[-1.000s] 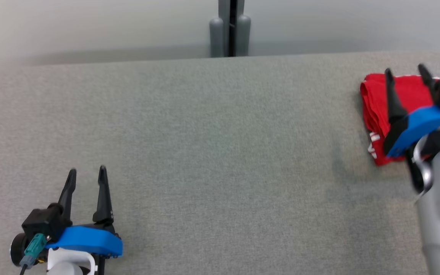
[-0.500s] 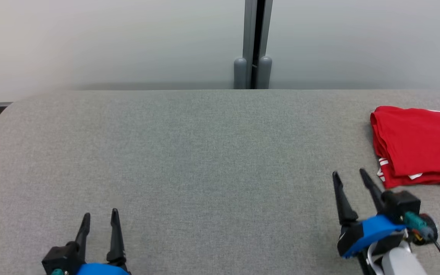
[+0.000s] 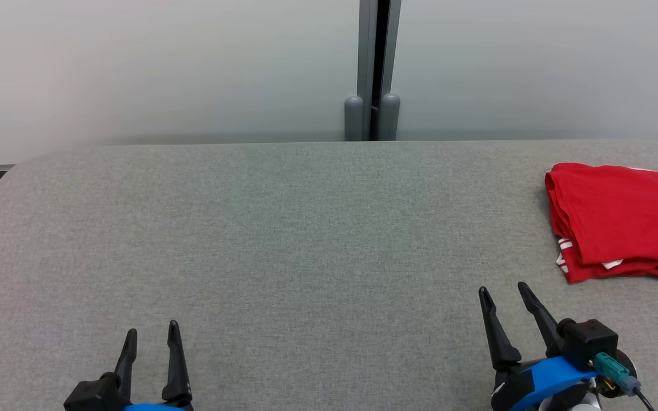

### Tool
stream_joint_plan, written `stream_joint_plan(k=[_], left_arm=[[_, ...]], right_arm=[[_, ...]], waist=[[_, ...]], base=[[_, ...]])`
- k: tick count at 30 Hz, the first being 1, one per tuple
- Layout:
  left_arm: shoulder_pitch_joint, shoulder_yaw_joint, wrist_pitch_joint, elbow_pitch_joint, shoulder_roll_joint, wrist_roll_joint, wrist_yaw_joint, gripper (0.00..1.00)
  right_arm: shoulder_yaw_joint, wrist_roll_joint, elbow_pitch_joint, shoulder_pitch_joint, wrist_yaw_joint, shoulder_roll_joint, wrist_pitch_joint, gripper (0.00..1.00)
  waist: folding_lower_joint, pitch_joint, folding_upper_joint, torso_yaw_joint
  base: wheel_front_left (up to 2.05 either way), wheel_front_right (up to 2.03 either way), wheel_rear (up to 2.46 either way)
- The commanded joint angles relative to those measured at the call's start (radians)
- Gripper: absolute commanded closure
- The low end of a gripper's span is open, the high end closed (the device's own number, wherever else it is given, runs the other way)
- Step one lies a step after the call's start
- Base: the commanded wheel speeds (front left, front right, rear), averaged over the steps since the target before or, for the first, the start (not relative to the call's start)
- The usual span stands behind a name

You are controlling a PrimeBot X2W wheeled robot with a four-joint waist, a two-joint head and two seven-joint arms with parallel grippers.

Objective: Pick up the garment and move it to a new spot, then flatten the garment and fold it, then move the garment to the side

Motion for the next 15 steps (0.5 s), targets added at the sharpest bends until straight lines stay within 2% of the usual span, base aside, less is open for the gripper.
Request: stream_joint_plan(k=[1, 15], left_arm=[[0.003, 0.008, -0.004, 0.002, 0.001, 0.0, -0.003, 0.0], [-0.005, 0.0, -0.005, 0.024, 0.01, 0.003, -0.026, 0.0]], right_arm=[[-0.002, -0.004, -0.005, 0.003, 0.0, -0.002, -0.006, 0.0], [-0.021, -0.002, 0.0, 0.007, 0.0, -0.002, -0.006, 0.0]], waist=[[0.0001, -0.001, -0.0001, 0.001], [0.0001, -0.002, -0.0001, 0.011]], base=[[0.0, 0.0, 0.0], [0.0, 0.0, 0.0]])
